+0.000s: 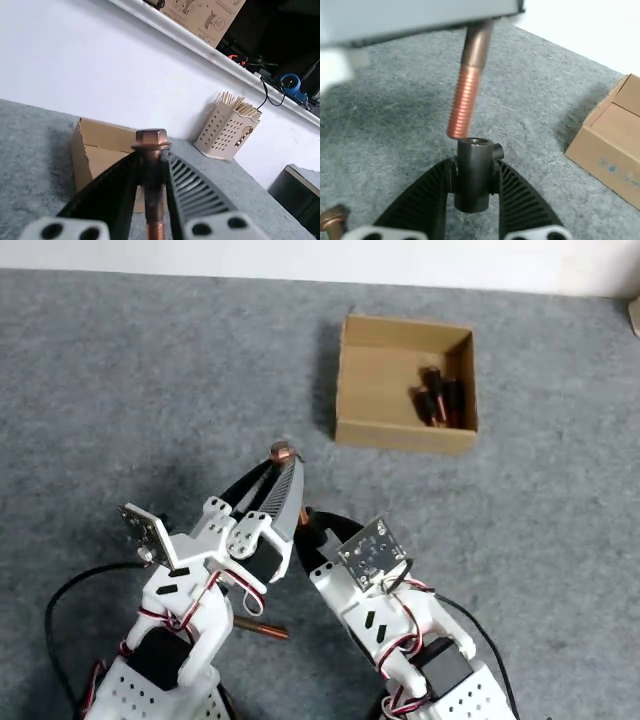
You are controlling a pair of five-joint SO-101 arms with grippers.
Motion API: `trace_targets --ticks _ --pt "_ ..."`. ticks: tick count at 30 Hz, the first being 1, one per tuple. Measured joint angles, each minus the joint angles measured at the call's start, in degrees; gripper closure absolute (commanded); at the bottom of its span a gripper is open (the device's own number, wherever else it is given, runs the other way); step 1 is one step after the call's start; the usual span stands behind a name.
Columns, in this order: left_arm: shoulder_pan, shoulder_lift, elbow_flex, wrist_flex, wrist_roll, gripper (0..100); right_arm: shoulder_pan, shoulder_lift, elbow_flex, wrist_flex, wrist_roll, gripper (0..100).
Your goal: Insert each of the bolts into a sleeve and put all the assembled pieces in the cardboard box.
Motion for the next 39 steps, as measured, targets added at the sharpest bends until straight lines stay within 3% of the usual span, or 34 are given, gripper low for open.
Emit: trace_targets --ticks 34,39 --pt "-2.5 0.4 -0.4 -1.1 0.0 99 0.0 0.0 0.0 0.0 0.0 99.3" --pt "-2.7 10.5 -6.3 -1.1 0.0 99 0.0 0.0 0.0 0.0 0.0 99.3"
